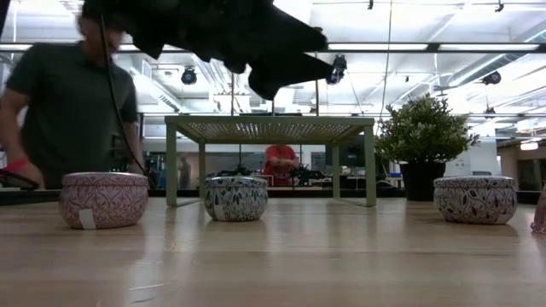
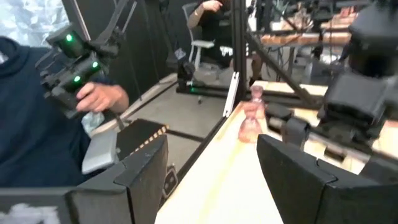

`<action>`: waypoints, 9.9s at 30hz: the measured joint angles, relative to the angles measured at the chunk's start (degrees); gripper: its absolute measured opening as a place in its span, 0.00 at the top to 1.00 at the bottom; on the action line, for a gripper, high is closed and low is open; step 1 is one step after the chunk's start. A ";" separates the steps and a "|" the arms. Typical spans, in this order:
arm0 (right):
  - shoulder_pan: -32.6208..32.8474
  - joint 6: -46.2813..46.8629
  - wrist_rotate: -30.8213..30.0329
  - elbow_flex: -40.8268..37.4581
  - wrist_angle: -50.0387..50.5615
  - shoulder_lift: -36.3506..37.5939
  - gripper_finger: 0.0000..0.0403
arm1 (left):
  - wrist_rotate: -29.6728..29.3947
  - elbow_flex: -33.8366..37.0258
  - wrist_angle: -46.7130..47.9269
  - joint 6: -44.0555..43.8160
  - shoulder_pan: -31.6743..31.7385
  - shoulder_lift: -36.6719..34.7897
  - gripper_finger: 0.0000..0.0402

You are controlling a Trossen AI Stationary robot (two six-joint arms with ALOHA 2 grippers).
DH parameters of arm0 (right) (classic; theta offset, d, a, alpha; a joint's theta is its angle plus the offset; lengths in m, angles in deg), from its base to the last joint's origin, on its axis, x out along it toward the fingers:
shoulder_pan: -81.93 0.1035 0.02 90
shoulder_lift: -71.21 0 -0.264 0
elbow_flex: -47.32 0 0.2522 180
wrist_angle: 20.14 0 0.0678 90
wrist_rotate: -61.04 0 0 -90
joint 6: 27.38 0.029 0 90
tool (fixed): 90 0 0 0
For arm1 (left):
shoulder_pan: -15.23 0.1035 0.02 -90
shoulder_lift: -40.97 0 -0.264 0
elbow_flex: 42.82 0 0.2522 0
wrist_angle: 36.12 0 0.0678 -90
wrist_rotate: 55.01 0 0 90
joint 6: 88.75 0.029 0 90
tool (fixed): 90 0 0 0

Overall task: Pick & Place candle stick holders
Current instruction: Put the blue scented candle on the shelf, then put the pink scented candle on the shelf

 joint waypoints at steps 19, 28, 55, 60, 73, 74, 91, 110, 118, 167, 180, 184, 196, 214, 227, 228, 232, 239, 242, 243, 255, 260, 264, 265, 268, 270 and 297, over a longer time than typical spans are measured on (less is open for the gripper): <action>0.53 -1.73 -1.85 -1.86 -2.15 0.00 0.42 | -2.35 0.41 46.99 -10.23 -2.02 -20.51 0.39; 0.53 -2.39 -3.31 -2.02 -2.42 -0.09 0.42 | -11.00 0.96 45.45 -9.45 -2.21 -17.40 0.39; 0.58 -4.44 -3.29 -2.02 -2.02 3.18 0.43 | 4.10 -30.72 30.39 12.88 1.08 16.25 0.49; 0.84 -4.42 -3.07 -2.12 -2.05 4.02 0.42 | 3.51 -25.68 41.17 12.90 1.31 6.04 0.58; 0.84 -3.95 -3.12 -2.21 -2.09 3.67 0.43 | -8.28 7.48 35.31 1.98 0.77 -38.29 0.67; 0.84 -3.89 -3.12 -2.21 -2.09 3.67 0.43 | -8.80 9.90 32.99 1.80 0.79 -41.23 0.67; 0.79 -4.13 -4.87 -2.21 -2.27 3.65 0.43 | -10.96 23.32 13.31 -5.70 0.83 -33.46 0.67; 0.79 -3.91 -4.85 -2.71 -2.07 3.50 0.43 | -8.29 6.25 29.72 -9.81 -0.30 -7.59 0.07; 0.79 -3.68 -4.87 -3.48 -2.60 3.50 0.43 | -8.36 5.15 28.16 -10.09 -1.09 -2.94 0.05; 0.84 -5.36 -4.82 -6.83 -5.70 6.52 0.43 | -15.29 -21.11 31.68 -7.62 4.04 -1.06 0.27; 1.47 -2.85 -7.84 -14.92 -8.11 15.92 0.43 | -16.97 -25.09 33.16 -9.96 17.00 -0.45 0.27; 1.47 -2.54 -7.86 -15.51 -8.25 16.54 0.43 | -17.02 -25.10 32.30 -10.81 19.60 0.74 0.27; 1.45 -2.45 -7.86 -15.57 -8.25 16.41 0.43 | -17.19 -27.22 32.37 -10.66 23.07 5.16 0.27; 1.45 -2.13 -7.86 -15.57 -8.17 16.04 0.43 | -20.83 -33.93 40.32 -9.03 24.13 9.67 0.27; 1.45 -2.35 -7.85 -15.57 -8.21 16.02 0.43 | -19.97 -33.48 40.25 -7.61 24.33 9.65 0.25; 1.45 -2.35 -7.85 -15.57 -8.20 16.02 0.43 | -19.99 -33.48 40.22 -7.60 24.33 9.65 0.24; 1.45 -2.30 -7.84 -15.57 -8.19 15.94 0.43 | -20.26 -33.44 39.77 -7.39 24.33 9.65 0.19; 1.45 -2.23 -7.84 -15.81 -8.23 15.93 0.43 | -20.41 -33.44 39.24 -7.09 24.31 9.59 0.17; 1.47 -2.13 -7.82 -15.81 -8.19 15.93 0.43 | -19.48 -33.78 41.75 -6.44 24.30 8.94 0.16; 1.47 -2.09 -7.79 -15.81 -8.21 15.93 0.43 | -18.78 -33.89 42.84 -6.05 24.24 8.26 0.16; 1.47 -1.93 -7.75 -16.29 -8.25 16.00 0.43 | -17.99 -31.23 68.08 -5.02 15.28 -3.46 0.17; 1.47 -1.82 -7.77 -16.53 -8.58 16.00 0.43 | -17.81 -25.35 71.32 -5.42 7.25 -6.92 0.16; 1.47 -0.56 -7.77 -16.57 -8.62 16.00 0.43 | -16.99 -19.77 74.47 -9.87 0.78 -7.88 0.16; 1.47 -0.41 -7.77 -16.57 -8.64 15.98 0.43 | -16.99 -18.39 74.90 -11.59 -0.67 -7.92 0.16; 1.47 -0.30 -7.79 -16.57 -8.62 15.98 0.43 | -16.75 -14.54 75.20 -17.56 -4.13 -7.92 0.17; 1.45 -0.31 -7.79 -16.57 -8.62 15.98 0.43 | -15.94 -12.27 75.00 -21.29 -5.87 -7.94 0.16; 1.43 -1.32 -9.35 -16.57 -8.58 15.96 0.43 | -4.55 -4.20 62.98 -34.07 -10.43 -4.96 0.16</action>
